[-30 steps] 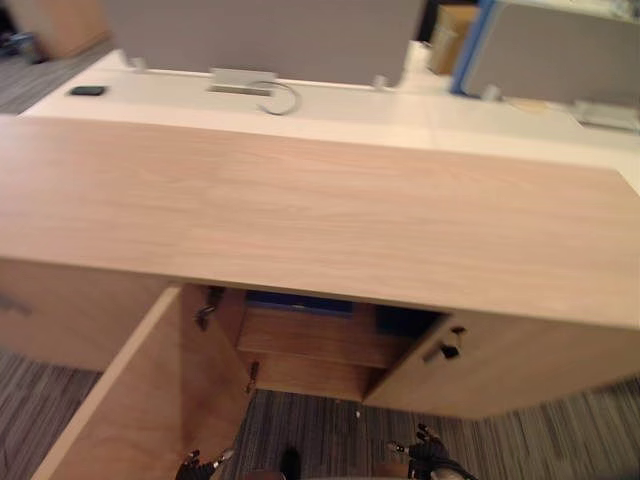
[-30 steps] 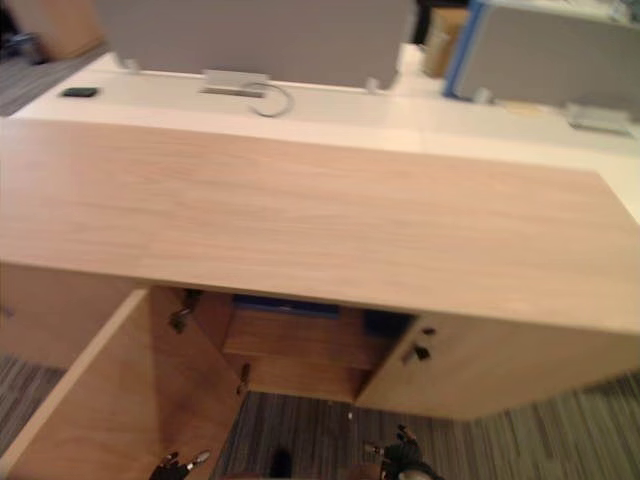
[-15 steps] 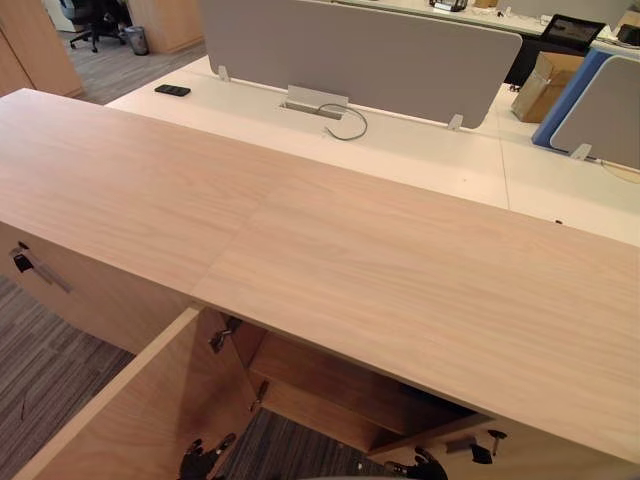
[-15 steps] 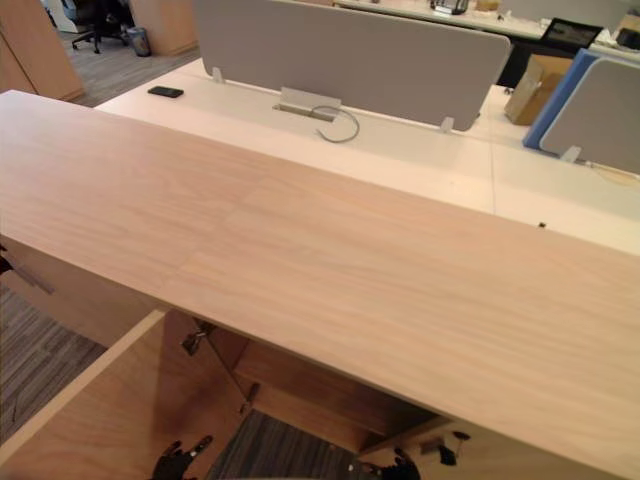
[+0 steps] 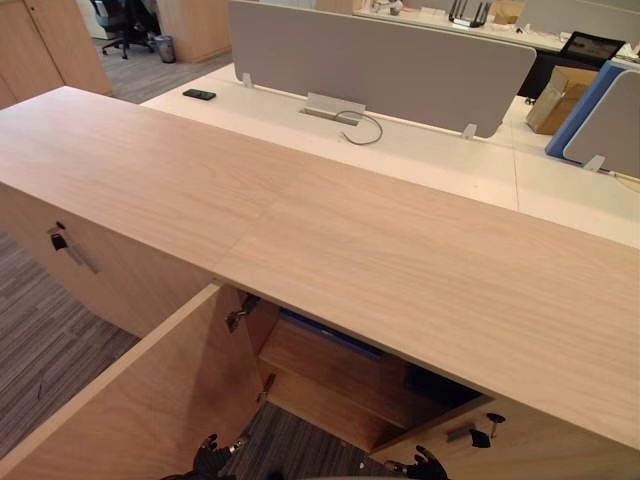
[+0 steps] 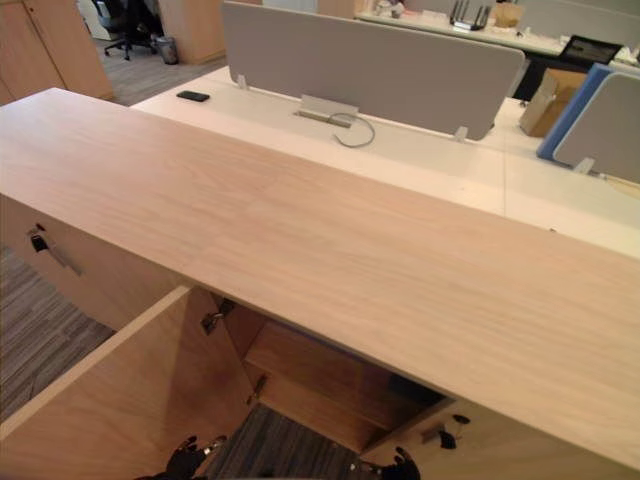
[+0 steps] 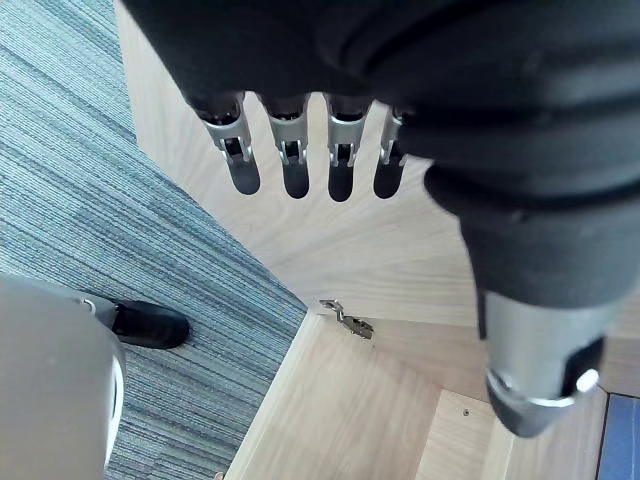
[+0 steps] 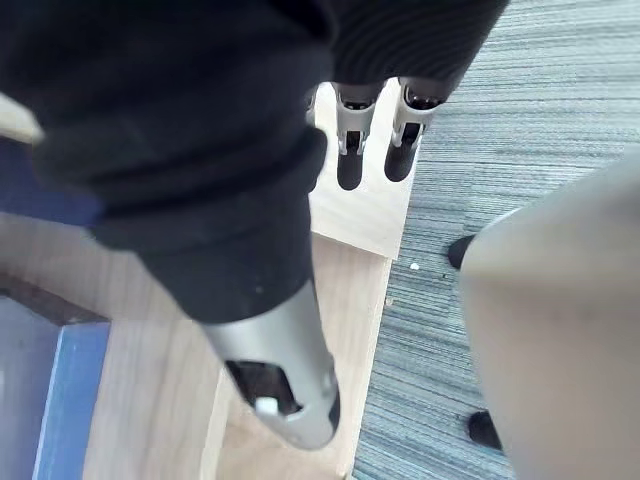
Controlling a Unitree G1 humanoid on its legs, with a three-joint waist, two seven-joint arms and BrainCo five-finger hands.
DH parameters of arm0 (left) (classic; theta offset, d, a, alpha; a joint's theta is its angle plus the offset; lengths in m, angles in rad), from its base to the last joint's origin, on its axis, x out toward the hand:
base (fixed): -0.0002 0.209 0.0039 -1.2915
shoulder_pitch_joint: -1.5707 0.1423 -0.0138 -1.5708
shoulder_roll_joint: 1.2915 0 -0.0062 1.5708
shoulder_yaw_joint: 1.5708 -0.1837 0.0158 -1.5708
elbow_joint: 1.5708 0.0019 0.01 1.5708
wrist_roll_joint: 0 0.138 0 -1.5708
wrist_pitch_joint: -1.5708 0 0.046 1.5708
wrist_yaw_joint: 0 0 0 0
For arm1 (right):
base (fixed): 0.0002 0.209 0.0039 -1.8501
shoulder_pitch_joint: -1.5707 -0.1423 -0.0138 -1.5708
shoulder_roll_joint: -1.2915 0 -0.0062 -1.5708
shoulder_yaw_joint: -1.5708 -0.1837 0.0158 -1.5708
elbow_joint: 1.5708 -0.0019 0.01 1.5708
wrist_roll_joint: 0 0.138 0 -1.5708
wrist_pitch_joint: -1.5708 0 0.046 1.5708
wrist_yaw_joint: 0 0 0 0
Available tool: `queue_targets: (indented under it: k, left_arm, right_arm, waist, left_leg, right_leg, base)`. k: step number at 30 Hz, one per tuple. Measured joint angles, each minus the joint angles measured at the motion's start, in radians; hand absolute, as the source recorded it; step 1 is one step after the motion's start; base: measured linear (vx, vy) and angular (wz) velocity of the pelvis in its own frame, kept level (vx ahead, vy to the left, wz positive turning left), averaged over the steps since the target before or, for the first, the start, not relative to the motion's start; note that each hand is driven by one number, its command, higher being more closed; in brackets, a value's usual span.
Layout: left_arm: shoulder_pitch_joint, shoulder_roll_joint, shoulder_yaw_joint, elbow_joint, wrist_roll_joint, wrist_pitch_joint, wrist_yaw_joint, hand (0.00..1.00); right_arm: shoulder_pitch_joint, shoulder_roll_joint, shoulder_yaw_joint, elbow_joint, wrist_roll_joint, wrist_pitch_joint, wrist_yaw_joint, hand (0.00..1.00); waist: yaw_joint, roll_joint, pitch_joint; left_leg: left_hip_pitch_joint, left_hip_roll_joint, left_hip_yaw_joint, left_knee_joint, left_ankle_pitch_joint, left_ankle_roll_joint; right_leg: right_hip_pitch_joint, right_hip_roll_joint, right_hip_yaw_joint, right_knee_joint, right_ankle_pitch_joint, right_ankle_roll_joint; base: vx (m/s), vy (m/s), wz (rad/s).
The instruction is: Walk over to the cabinet, pick up the folder, carry it to the office cabinet, place the folder inside the office cabinet, then close the office cabinet door
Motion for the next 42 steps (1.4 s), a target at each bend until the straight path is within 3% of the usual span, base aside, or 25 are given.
queue_targets:
  k: [8, 10, 11, 13, 17, 18, 19, 20, 21, 22, 23, 24, 25, 26, 27, 28, 29, 32, 34, 36, 37, 40, 42]
  left_arm:
    - [-0.009, 0.003, -0.008, -0.018, -0.001, 0.001, 0.000, 0.00]
    - [-0.013, 0.003, -0.006, -0.040, -0.007, 0.001, 0.000, 0.00]
    - [-0.015, 0.001, 0.008, -0.055, -0.010, 0.002, 0.000, 0.00]
    - [-0.007, -0.010, 0.029, -0.075, -0.011, 0.002, 0.000, 0.00]
    - [0.014, -0.014, 0.027, -0.098, -0.011, 0.002, -0.001, 0.00]
    - [0.010, -0.015, 0.027, -0.098, -0.011, 0.002, 0.000, 0.00]
    - [0.008, -0.012, 0.029, -0.098, -0.011, 0.003, 0.000, 0.00]
    - [-0.013, -0.010, 0.031, -0.097, -0.011, 0.001, -0.001, 0.00]
    - [-0.014, -0.011, 0.034, -0.096, -0.011, 0.001, -0.001, 0.00]
    - [-0.021, -0.014, 0.036, -0.096, -0.015, 0.001, 0.001, 0.00]
    - [-0.033, -0.020, 0.027, -0.098, -0.027, 0.000, 0.005, 0.00]
    - [-0.039, -0.023, 0.020, -0.099, -0.031, -0.004, 0.006, 0.00]
    - [-0.052, -0.039, 0.016, -0.104, -0.039, -0.008, 0.007, 0.00]
    - [-0.053, -0.066, 0.016, -0.124, -0.047, -0.011, 0.012, 0.00]
    - [-0.058, -0.073, 0.015, -0.128, -0.051, -0.012, 0.014, 0.00]
    - [-0.082, -0.068, 0.011, -0.125, -0.058, -0.010, 0.015, 0.00]
    - [-0.088, -0.068, 0.008, -0.124, -0.060, -0.010, 0.021, 0.00]
    - [-0.051, -0.063, 0.003, -0.116, -0.059, -0.009, 0.034, 0.00]
    - [-0.028, -0.053, 0.004, -0.114, -0.060, -0.011, 0.041, 0.00]
    - [-0.029, -0.051, -0.002, -0.102, -0.059, -0.011, 0.041, 0.00]
    - [-0.030, -0.060, -0.017, -0.090, -0.054, -0.012, 0.038, 0.00]
    - [-0.031, -0.082, -0.029, -0.070, -0.051, -0.011, 0.033, 0.00]
    - [-0.035, -0.085, -0.029, -0.056, -0.051, -0.011, 0.033, 0.00]
  right_arm:
    - [-0.023, 0.000, 0.019, 0.004, -0.002, 0.000, 0.000, 0.00]
    - [-0.031, -0.001, 0.017, 0.004, -0.002, -0.001, -0.001, 0.00]
    - [-0.039, 0.003, 0.008, 0.003, -0.001, 0.000, -0.002, 0.00]
    - [-0.047, 0.003, -0.018, -0.003, -0.001, 0.003, -0.002, 0.00]
    - [-0.045, -0.001, -0.026, -0.007, 0.001, 0.005, -0.002, 0.00]
    - [-0.039, -0.001, -0.036, -0.011, 0.004, 0.005, -0.001, 0.00]
    - [-0.035, 0.009, -0.064, -0.013, 0.003, 0.004, -0.002, 0.00]
    - [-0.033, 0.002, -0.101, -0.011, 0.003, 0.007, -0.003, 0.00]
    - [-0.033, -0.006, -0.108, -0.012, 0.002, 0.008, -0.003, 0.00]
    - [-0.032, -0.021, -0.131, -0.013, 0.000, 0.009, -0.003, 0.00]
    - [-0.029, -0.044, -0.132, -0.010, -0.001, 0.015, -0.005, 0.00]
    - [-0.025, -0.055, -0.134, -0.012, 0.003, 0.016, -0.005, 0.00]
    - [-0.027, -0.080, -0.138, -0.025, 0.001, 0.016, -0.004, 0.00]
    - [-0.037, -0.111, -0.148, -0.043, 0.001, 0.016, -0.005, 0.00]
    - [-0.054, -0.114, -0.166, -0.044, 0.001, 0.016, -0.008, 0.00]
    - [-0.089, -0.093, -0.191, -0.043, 0.003, 0.016, -0.015, 0.00]
    - [-0.099, -0.071, -0.209, -0.043, 0.003, 0.015, -0.016, 0.00]
    - [-0.094, -0.032, -0.251, -0.043, 0.013, 0.015, -0.032, 0.00]
    - [-0.085, -0.032, -0.253, -0.043, 0.004, 0.015, -0.031, 0.00]
    - [-0.085, -0.035, -0.247, -0.041, -0.001, 0.016, -0.031, 0.00]
    - [-0.089, -0.050, -0.247, -0.038, -0.001, 0.015, -0.031, 0.00]
    - [-0.092, -0.087, -0.237, -0.029, -0.001, 0.017, -0.030, 0.00]
    - [-0.086, -0.101, -0.236, -0.007, -0.001, 0.019, -0.031, 0.00]
  waist:
    - [-0.006, -0.001, 0.033]
    - [-0.010, -0.004, 0.049]
    - [-0.013, -0.005, 0.061]
    - [-0.018, 0.006, 0.077]
    - [-0.027, 0.020, 0.073]
    - [-0.042, 0.015, 0.066]
    - [-0.058, -0.012, 0.057]
    - [-0.053, -0.008, 0.060]
    - [-0.055, -0.004, 0.061]
    - [-0.069, -0.009, 0.074]
    - [-0.082, -0.006, 0.077]
    - [-0.086, -0.001, 0.079]
    - [-0.091, 0.030, 0.088]
    - [-0.089, 0.079, 0.102]
    - [-0.086, 0.085, 0.105]
    - [-0.091, 0.042, 0.132]
    - [-0.091, 0.037, 0.138]
    - [-0.088, 0.041, 0.139]
    - [-0.083, 0.063, 0.135]
    - [-0.082, 0.068, 0.134]
    - [-0.078, 0.094, 0.132]
    - [-0.076, 0.133, 0.132]
    - [-0.079, 0.138, 0.135]
  left_leg:
    - [-0.054, -0.034, -0.151, 0.016, 0.050, -0.006]
    - [-0.088, -0.048, -0.154, 0.053, 0.038, -0.012]
    - [-0.120, -0.026, -0.030, 0.098, -0.013, 0.015]
    - [-0.143, 0.027, 0.177, 0.164, -0.041, 0.025]
    - [-0.152, 0.029, 0.230, 0.118, -0.040, 0.019]
    - [-0.152, 0.029, 0.247, 0.084, -0.051, 0.005]
    - [-0.165, 0.030, 0.309, 0.083, -0.069, 0.021]
    - [-0.240, 0.080, 0.391, 0.285, -0.078, 0.064]
    - [-0.256, 0.108, 0.417, 0.355, -0.080, 0.064]
    - [-0.262, 0.147, 0.451, 0.438, -0.099, 0.040]
    - [-0.260, 0.175, 0.452, 0.434, -0.121, 0.003]
    - [-0.255, 0.189, 0.452, 0.404, -0.109, -0.015]
    - [-0.242, 0.236, 0.466, 0.325, -0.055, -0.050]
    - [-0.234, 0.286, 0.484, 0.282, 0.024, -0.063]
    - [-0.228, 0.270, 0.486, 0.284, -0.037, -0.151]
    - [-0.244, 0.207, 0.495, 0.295, -0.042, -0.153]
    - [-0.254, 0.179, 0.492, 0.282, -0.043, -0.144]
    - [-0.232, 0.147, 0.440, 0.227, -0.017, -0.116]
    - [-0.202, 0.164, 0.421, 0.161, 0.019, -0.123]
    - [-0.189, 0.169, 0.411, 0.126, 0.043, -0.135]
    - [-0.179, 0.185, 0.409, 0.070, 0.085, -0.145]
    - [-0.163, 0.214, 0.418, 0.010, 0.128, -0.157]
    - [-0.150, 0.222, 0.418, 0.006, 0.136, -0.159]
  right_leg:
    - [0.049, -0.009, -0.123, -0.012, 0.006, -0.007]
    - [0.051, -0.019, -0.162, 0.000, 0.007, -0.005]
    - [0.052, -0.035, -0.184, 0.011, 0.007, -0.005]
    - [0.050, -0.039, -0.182, 0.044, -0.002, -0.004]
    - [-0.001, -0.042, -0.128, 0.067, -0.035, -0.013]
    - [-0.004, -0.046, -0.129, 0.044, -0.032, -0.017]
    - [-0.011, -0.076, -0.148, 0.007, -0.009, -0.021]
    - [-0.051, -0.107, -0.161, 0.048, 0.011, -0.006]
    - [-0.067, -0.122, -0.162, 0.074, 0.010, -0.006]
    - [-0.100, -0.170, -0.163, 0.147, 0.004, 0.001]
    - [-0.136, -0.228, -0.162, 0.236, -0.010, 0.013]
    - [-0.155, -0.255, -0.161, 0.283, -0.021, 0.022]
    - [-0.193, -0.289, -0.159, 0.375, -0.043, 0.042]
    - [-0.233, -0.311, -0.157, 0.468, -0.071, 0.067]
    - [-0.263, -0.339, -0.147, 0.512, -0.081, 0.081]
    - [-0.290, -0.411, -0.133, 0.547, -0.076, 0.074]
    - [-0.297, -0.433, -0.136, 0.538, -0.042, 0.070]
    - [-0.237, -0.436, -0.162, 0.484, 0.052, 0.071]
    - [-0.227, -0.395, -0.172, 0.475, 0.030, 0.096]
    - [-0.192, -0.376, -0.189, 0.443, 0.009, 0.108]
    - [-0.187, -0.348, -0.208, 0.411, -0.019, 0.129]
    - [-0.181, -0.313, -0.227, 0.375, -0.047, 0.132]
    - [-0.164, -0.303, -0.239, 0.356, -0.056, 0.131]
  base:
    - [-0.01, -0.028, 0.59]
    - [0.03, -0.004, 0.66]
    - [0.00, 0.032, 0.36]
    - [-0.01, 0.018, 0.12]
    - [-0.04, 0.009, -0.16]
    - [0.01, 0.011, 0.44]
    - [0.04, 0.013, 0.52]
    - [0.05, 0.019, 0.44]
    - [0.07, 0.033, 0.25]
    - [0.10, 0.134, 0.46]
    - [0.09, 0.186, 0.56]
    - [0.07, 0.301, 0.68]
    - [0.06, 0.374, 0.48]
    - [0.07, 0.402, 0.34]
    - [0.05, 0.455, 0.30]
    - [0.00, 0.390, 0.36]
    - [-0.01, 0.393, 0.54]
    - [0.05, 0.177, 0.50]
    - [0.04, 0.032, 0.19]
    - [0.02, -0.039, 0.06]
    - [0.00, -0.055, -0.07]
    - [-0.01, -0.072, -0.20]
    - [-0.03, -0.063, -0.13]
